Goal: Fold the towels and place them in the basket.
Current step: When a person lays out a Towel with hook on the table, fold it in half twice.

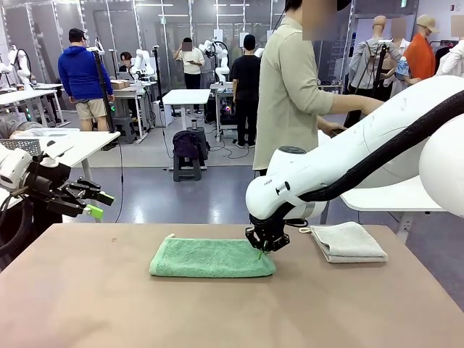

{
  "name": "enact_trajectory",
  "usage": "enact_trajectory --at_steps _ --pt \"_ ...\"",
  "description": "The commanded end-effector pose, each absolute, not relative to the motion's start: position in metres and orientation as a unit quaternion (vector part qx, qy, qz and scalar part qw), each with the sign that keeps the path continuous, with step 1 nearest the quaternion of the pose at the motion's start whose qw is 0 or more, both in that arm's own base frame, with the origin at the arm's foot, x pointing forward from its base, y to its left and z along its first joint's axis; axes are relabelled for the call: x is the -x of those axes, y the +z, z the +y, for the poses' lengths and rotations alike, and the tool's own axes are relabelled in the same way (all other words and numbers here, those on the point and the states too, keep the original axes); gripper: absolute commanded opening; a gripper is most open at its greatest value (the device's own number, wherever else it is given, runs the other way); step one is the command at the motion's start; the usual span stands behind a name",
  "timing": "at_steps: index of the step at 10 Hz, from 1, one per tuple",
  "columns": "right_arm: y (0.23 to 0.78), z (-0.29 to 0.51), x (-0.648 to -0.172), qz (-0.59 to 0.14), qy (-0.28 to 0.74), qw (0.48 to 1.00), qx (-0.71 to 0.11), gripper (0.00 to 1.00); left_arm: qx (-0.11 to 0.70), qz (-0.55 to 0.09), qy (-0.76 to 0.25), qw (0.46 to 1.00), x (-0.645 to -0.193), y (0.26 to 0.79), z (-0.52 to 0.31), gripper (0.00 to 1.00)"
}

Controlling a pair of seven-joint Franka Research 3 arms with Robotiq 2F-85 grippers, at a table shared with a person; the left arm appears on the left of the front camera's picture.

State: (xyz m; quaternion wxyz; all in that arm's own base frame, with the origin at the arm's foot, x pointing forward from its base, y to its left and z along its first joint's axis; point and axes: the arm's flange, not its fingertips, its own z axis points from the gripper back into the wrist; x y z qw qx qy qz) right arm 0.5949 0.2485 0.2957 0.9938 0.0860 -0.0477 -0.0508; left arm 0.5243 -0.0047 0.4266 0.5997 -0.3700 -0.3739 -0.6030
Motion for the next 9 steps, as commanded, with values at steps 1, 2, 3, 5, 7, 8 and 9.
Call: enact_trajectory --at_steps 1,2,3,5,7,8,9 --pt "0.299 0.229 -0.599 -0.059 -0.041 0.994 -0.085 0.0 0.361 -0.371 -0.606 0.604 -0.52 0.427 -0.005 0.7" --pt "0.301 0.216 -0.601 -0.063 -0.035 0.994 -0.08 0.0 0.361 -0.371 -0.606 0.604 -0.52 0.427 -0.005 0.7" --pt "0.303 0.204 -0.603 -0.063 -0.03 0.995 -0.077 0.0 0.361 -0.371 -0.606 0.604 -0.52 0.427 -0.005 0.7" --pt "0.308 0.192 -0.604 -0.061 -0.028 0.995 -0.069 0.0 0.361 -0.371 -0.606 0.604 -0.52 0.427 -0.005 0.7" --pt "0.332 0.201 -0.597 -0.063 -0.004 0.996 -0.062 0.0 0.361 -0.371 -0.606 0.604 -0.52 0.427 -0.005 0.7" --pt "0.35 0.211 -0.591 -0.067 0.005 0.996 -0.052 0.0 0.361 -0.371 -0.606 0.604 -0.52 0.427 -0.005 0.7" --pt "0.369 0.225 -0.586 -0.068 0.011 0.997 -0.036 0.0 0.361 -0.371 -0.606 0.604 -0.52 0.427 -0.005 0.7"
